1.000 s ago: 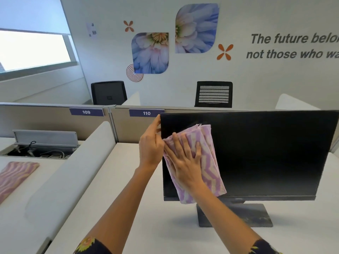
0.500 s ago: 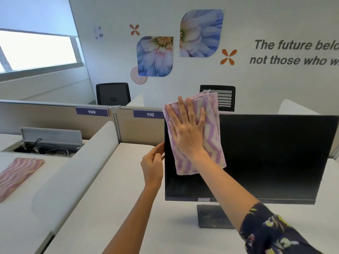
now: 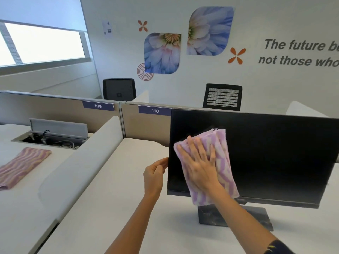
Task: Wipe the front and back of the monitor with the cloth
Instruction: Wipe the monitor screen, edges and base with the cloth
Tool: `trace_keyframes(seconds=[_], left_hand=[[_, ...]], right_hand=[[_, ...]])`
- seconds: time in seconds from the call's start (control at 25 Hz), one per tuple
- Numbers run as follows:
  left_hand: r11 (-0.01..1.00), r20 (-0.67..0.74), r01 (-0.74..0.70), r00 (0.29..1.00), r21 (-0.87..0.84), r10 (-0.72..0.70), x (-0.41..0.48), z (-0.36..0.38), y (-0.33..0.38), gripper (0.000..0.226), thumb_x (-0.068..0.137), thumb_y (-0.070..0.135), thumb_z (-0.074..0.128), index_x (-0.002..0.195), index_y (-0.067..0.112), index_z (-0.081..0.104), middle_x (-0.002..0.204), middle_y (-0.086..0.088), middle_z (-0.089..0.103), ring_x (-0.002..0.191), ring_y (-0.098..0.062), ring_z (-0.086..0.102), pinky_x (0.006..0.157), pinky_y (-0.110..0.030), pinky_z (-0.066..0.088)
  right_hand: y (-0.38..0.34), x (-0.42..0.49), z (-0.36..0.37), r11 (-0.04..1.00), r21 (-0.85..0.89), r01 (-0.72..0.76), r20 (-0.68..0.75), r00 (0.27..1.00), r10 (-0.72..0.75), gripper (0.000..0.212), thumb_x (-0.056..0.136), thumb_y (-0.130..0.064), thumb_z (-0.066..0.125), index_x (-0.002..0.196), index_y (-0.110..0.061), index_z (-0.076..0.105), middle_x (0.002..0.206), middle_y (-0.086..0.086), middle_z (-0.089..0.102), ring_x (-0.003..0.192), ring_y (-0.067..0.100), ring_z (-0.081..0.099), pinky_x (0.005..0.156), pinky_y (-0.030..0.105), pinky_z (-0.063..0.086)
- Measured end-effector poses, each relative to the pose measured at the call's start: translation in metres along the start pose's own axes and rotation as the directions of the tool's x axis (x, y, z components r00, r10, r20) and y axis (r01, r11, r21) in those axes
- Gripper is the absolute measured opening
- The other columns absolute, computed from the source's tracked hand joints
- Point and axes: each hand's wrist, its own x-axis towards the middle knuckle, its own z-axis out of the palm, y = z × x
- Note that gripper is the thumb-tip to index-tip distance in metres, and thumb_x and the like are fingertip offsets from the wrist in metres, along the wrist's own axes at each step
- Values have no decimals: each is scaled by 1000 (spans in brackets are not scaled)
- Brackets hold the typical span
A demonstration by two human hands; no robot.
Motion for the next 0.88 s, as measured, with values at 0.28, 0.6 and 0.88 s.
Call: trace_keyframes(seconds=[0.28,0.6,0.88], left_hand=[[998,-35,32,999,-48,-34,-5,3,-1,38,100,4,37,116,15,69,113,1,71,106,-13,67,93,-30,54],[999,-44,13,999,-47,-15,-9,1,-17,38,99,4,42,113,25,70,107,9,73,103,-9,68,90,-28,55],[998,-26,68,997,-1,-69,-19,-2,-28,37,100,6,41,118,23,68,112,9,71,110,-11,65,97,-34,52]], right_hand=[[6,75,-28,985,53,-166,-118,978,171,58,101,-36,30,156,-30,15,164,9,9,151,33,6,116,64,10],[-46,-21,20,995,68,78,15,997,-79,74,93,-47,53,156,-32,18,165,5,10,151,33,5,118,60,10],[16,-30,5,990,51,-131,-20,991,132,81,89,-29,61,156,-31,16,164,9,9,151,36,5,116,64,13]])
